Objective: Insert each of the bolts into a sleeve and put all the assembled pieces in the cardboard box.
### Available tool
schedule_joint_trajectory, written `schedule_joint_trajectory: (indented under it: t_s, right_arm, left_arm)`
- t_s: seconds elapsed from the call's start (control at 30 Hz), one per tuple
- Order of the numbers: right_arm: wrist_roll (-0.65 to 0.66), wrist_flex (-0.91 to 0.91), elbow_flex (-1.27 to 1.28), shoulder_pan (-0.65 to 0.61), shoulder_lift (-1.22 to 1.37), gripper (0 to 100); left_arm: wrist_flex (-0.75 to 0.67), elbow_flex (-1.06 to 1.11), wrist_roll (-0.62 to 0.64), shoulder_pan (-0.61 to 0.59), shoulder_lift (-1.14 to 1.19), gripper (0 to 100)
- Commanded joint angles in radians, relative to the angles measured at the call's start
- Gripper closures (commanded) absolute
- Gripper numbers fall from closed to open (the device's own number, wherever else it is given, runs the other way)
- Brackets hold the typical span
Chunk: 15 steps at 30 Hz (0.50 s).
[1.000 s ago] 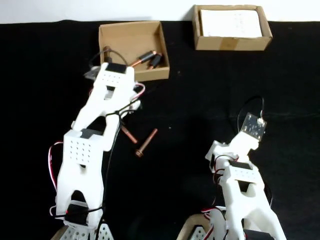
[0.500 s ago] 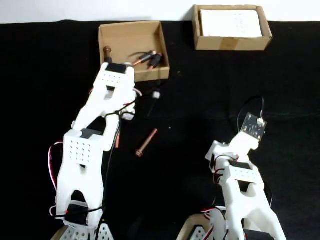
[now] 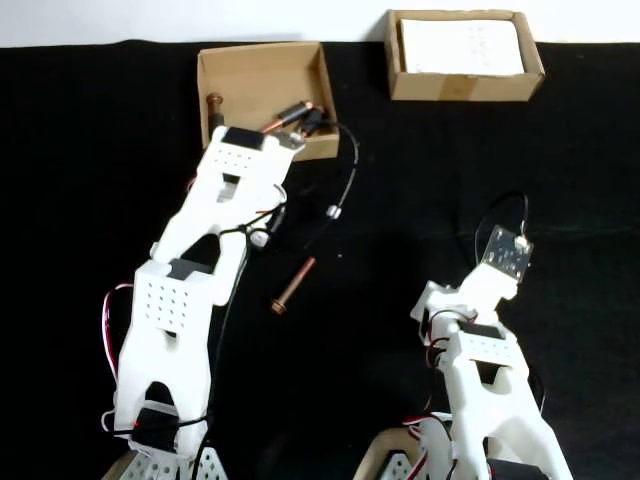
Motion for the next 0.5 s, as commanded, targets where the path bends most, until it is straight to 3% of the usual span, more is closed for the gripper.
schedule_joint_trajectory:
  t_s: [0.0,0.3,0.47]
  right_arm:
    - [-0.003,0.008,0.016,0.021,-0.004,99.2]
    - [-0.003,0.008,0.016,0.021,-0.004,99.2]
    - [-0.003,0.008,0.016,0.021,-0.004,99.2]
  left_arm:
    - [0.002,-0.013,-0.008,0.035,-0.005,85]
    - [-0.006,-0.005,-0.008,0.033,-0.002,85]
    - [-0.003,-0.013,-0.008,0.035,0.031,96]
